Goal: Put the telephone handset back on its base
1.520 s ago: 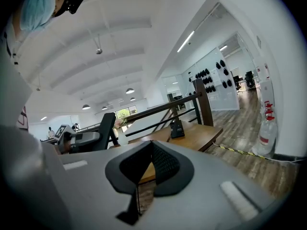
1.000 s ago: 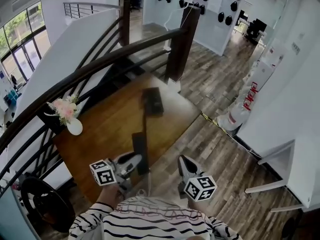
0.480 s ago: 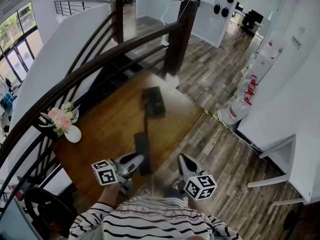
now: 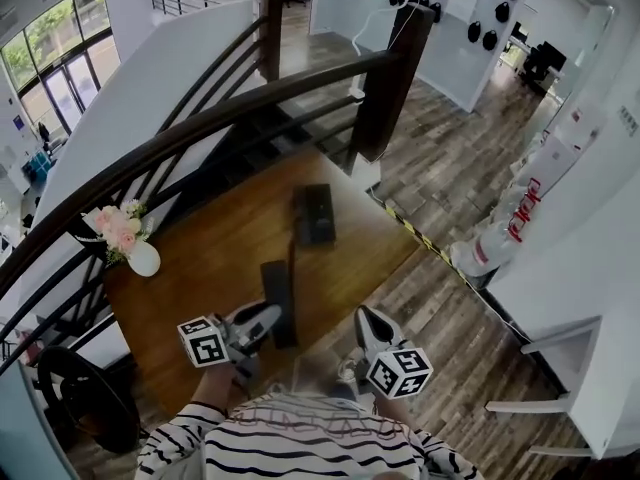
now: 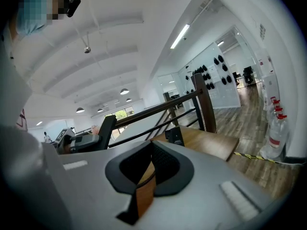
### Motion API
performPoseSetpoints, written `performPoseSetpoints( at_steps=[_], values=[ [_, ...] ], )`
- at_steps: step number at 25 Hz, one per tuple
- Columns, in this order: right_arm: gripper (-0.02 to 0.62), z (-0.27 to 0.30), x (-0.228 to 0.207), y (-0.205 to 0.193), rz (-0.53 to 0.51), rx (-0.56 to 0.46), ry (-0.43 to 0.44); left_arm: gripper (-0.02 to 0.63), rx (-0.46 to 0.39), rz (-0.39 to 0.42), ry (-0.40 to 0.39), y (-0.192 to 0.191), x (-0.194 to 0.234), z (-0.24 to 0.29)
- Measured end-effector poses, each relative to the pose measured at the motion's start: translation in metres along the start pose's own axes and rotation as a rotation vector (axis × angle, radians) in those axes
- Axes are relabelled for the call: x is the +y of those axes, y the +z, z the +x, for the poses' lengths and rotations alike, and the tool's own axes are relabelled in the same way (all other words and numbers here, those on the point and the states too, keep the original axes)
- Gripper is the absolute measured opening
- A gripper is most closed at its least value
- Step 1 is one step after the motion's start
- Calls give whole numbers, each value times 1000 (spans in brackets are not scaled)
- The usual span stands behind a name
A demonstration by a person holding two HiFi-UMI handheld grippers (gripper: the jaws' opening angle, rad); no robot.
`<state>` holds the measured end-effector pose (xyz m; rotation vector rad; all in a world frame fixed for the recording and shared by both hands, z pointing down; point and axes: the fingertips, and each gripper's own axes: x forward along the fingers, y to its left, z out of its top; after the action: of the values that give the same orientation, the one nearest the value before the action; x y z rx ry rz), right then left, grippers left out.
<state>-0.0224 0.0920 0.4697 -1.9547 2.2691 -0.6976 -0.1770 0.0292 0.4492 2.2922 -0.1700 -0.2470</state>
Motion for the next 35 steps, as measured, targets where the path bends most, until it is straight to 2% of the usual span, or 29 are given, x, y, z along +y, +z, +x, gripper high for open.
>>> performPoseSetpoints(
  at_steps=[8, 16, 19, 25, 35],
  values=[
    [2, 9, -83, 36, -51, 56, 129, 73, -73, 48, 87, 0, 7, 80],
    [2, 9, -155, 59, -98, 101, 245, 72, -105, 105, 91, 11, 1, 148],
    [2, 11, -167, 63, -116, 116, 287, 72, -114, 141, 98, 22, 0, 165],
    [2, 30, -173, 75, -120, 123, 346, 72, -45, 198, 106, 42, 7, 196],
    [2, 101, -170, 91, -115, 126, 360, 72, 12, 215, 80, 109, 56, 230]
  ],
)
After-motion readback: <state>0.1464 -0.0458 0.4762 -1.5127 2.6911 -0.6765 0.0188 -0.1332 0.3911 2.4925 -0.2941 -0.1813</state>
